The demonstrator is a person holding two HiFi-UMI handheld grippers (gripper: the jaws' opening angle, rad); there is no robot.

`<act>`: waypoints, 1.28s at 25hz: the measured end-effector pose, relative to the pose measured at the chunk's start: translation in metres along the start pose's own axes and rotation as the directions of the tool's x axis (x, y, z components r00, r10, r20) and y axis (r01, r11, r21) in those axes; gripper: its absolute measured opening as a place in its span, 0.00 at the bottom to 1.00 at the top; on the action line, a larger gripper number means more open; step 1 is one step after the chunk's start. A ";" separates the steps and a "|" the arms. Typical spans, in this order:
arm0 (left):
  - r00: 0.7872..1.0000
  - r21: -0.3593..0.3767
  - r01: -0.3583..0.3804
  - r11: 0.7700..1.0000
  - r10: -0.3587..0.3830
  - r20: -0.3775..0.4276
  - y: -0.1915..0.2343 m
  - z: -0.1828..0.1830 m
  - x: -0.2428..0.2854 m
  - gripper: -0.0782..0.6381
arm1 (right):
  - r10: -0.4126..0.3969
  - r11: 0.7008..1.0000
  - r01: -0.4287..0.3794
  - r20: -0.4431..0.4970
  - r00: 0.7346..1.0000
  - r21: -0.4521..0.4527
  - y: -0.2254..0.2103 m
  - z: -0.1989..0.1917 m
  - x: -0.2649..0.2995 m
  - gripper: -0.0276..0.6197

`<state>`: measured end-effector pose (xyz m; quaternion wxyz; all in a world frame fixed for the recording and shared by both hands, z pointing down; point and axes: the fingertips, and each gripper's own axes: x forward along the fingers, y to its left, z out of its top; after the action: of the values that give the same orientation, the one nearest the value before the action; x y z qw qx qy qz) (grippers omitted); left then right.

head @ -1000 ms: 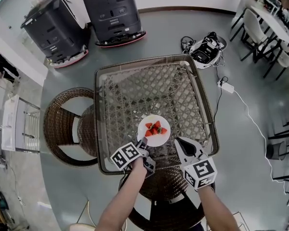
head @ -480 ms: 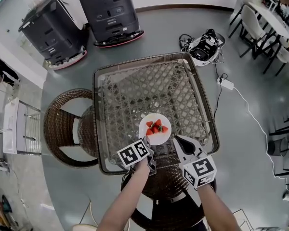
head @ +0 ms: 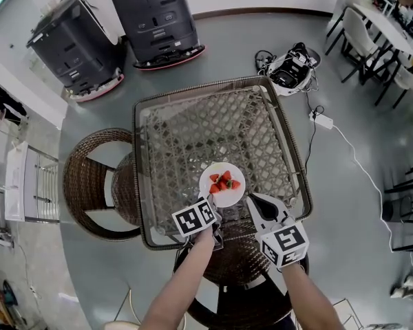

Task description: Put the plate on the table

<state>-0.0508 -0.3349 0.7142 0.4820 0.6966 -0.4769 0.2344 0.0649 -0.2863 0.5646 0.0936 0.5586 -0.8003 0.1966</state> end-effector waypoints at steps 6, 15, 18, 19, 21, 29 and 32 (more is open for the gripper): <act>0.998 0.035 0.033 0.999 -0.035 0.043 -0.002 0.002 -0.016 0.25 | -0.001 1.000 0.001 0.004 1.000 0.000 -0.001 0.004 -0.003 0.05; 0.942 0.445 0.086 0.892 -0.218 0.256 -0.057 0.039 -0.093 0.13 | 0.033 0.999 -0.033 0.041 0.999 -0.015 0.019 0.024 -0.004 0.05; 0.906 0.556 0.058 0.829 -0.278 0.320 -0.079 0.047 -0.124 0.12 | 0.045 0.999 -0.044 0.063 0.997 -0.019 0.025 0.035 -0.008 0.05; 0.895 0.581 0.048 0.812 -0.293 0.335 -0.086 0.048 -0.134 0.12 | 0.048 0.999 -0.047 0.069 0.996 -0.022 0.026 0.039 -0.011 0.05; 0.875 0.624 0.033 0.781 -0.325 0.360 -0.100 0.050 -0.153 0.12 | 0.050 0.998 -0.048 0.082 0.995 -0.030 0.030 0.048 -0.018 0.05; 0.803 0.689 0.026 0.724 -0.426 0.416 -0.139 0.057 -0.216 0.12 | 0.072 0.996 -0.064 0.151 0.986 -0.056 0.048 0.086 -0.042 0.05; 0.794 0.698 0.023 0.715 -0.438 0.422 -0.147 0.058 -0.228 0.12 | 0.093 0.995 -0.084 0.176 0.980 -0.063 0.055 0.099 -0.049 0.05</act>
<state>-0.0271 -0.2744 0.4443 0.0682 0.9137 -0.3859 0.1074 0.0378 -0.2692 0.4453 0.0281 0.5350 -0.8346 0.1278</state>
